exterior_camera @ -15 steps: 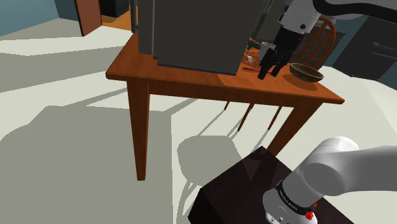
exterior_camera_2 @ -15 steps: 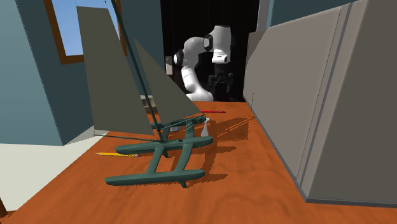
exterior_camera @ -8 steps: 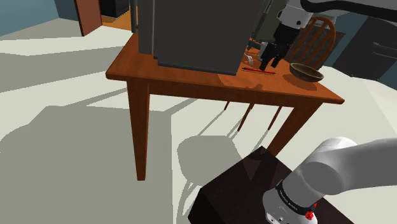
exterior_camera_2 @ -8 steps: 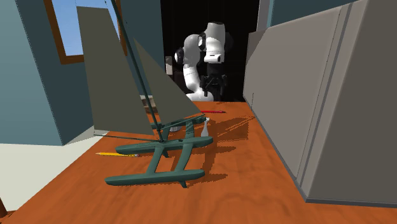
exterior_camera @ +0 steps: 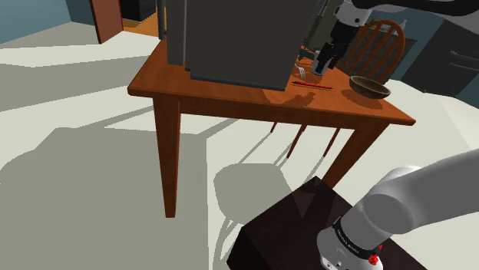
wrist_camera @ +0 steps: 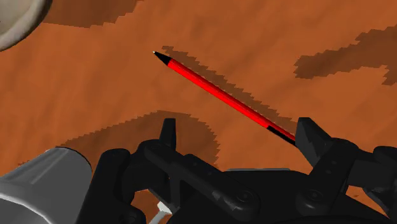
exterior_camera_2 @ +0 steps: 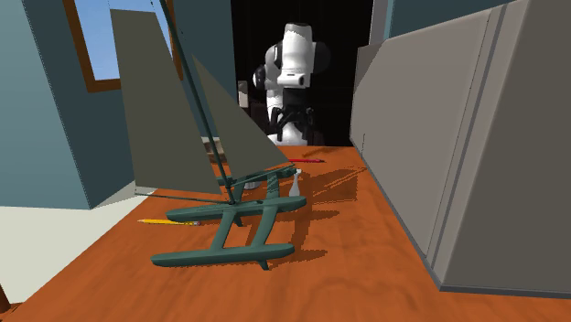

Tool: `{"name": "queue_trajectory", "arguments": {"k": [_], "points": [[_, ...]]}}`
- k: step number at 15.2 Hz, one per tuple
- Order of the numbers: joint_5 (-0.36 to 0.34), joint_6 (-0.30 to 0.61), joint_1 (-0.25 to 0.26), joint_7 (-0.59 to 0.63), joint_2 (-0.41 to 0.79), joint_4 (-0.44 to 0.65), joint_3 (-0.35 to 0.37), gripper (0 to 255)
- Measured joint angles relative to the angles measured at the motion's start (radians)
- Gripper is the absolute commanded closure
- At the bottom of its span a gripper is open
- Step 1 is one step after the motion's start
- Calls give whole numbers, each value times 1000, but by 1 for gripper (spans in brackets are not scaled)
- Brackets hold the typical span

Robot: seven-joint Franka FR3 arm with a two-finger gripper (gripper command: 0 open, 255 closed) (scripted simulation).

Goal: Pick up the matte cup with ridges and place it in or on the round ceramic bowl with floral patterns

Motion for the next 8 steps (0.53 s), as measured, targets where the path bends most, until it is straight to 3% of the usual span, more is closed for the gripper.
{"name": "queue_trajectory", "arguments": {"k": [8], "points": [[17,16,-24,-170,262,294,-103,0]]}}
